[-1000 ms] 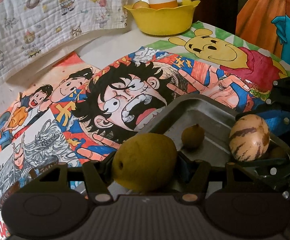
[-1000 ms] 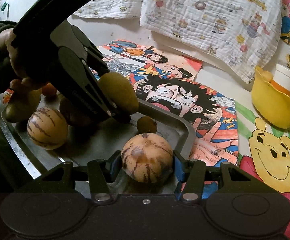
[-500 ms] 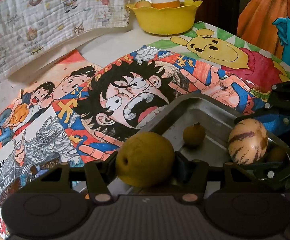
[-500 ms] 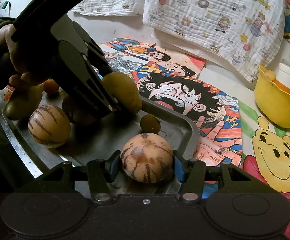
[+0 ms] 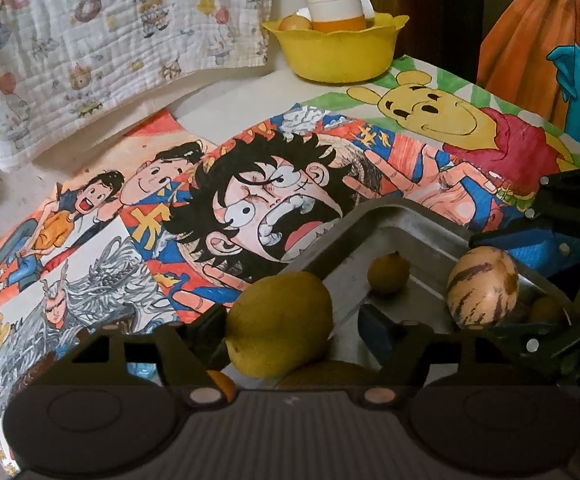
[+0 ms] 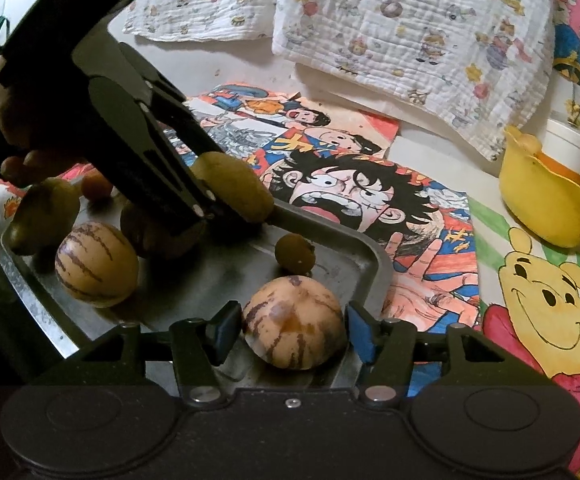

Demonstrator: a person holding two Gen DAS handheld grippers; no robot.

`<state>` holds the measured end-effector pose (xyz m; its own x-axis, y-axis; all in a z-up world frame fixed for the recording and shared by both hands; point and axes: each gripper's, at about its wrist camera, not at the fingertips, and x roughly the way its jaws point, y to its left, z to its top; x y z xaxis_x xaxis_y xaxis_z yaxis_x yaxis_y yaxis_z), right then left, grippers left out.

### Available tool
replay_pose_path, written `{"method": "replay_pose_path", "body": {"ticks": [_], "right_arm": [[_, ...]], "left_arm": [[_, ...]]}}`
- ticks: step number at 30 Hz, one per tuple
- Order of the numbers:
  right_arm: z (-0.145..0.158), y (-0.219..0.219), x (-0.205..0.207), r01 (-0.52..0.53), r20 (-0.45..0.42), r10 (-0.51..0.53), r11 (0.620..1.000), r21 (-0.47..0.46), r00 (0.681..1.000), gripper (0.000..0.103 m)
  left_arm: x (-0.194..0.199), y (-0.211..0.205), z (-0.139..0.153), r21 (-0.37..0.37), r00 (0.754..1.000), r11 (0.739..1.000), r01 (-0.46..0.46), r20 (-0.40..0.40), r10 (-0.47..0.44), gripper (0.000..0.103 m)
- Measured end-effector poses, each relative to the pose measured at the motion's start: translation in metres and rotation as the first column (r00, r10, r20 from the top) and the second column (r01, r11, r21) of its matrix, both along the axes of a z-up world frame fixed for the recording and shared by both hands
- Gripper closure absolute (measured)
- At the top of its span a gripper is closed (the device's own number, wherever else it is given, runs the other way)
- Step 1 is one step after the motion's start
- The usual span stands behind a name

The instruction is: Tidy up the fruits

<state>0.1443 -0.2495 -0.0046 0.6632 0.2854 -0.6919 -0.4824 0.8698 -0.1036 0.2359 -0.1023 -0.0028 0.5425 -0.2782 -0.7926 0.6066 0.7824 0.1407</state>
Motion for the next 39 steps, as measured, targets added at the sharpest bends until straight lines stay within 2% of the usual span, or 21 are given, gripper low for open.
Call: {"method": "replay_pose_path", "body": {"ticks": [12,22,33,39], "right_arm": [[0.004,-0.006,-0.006,0.066,0.028,-0.068,0.996,0.066,0.997,0.031],[0.015,-0.006,-0.016,0.114,0.072,-0.125,0.983,0.145,0.990,0.017],[0.028,-0.001,-0.039,0.147,0.142,-0.180,0.964,0.220,0.973,0.005],[0.035,-0.004,-0.057,0.172,0.158,-0.228,0.937,0.302,0.961,0.001]], "left_arm": [[-0.011,0.012,0.013,-0.025,0.998,0.999,-0.046,0.045,0.048,0.007],[-0.033,0.034,0.028,-0.119,0.985,0.984,-0.133,0.090,0.144,0.001],[-0.079,0.058,0.047,-0.239,0.936,0.933,-0.270,0.160,0.313,0.000],[-0.112,0.074,0.047,-0.298,0.887,0.882,-0.365,0.178,0.427,0.000]]}}
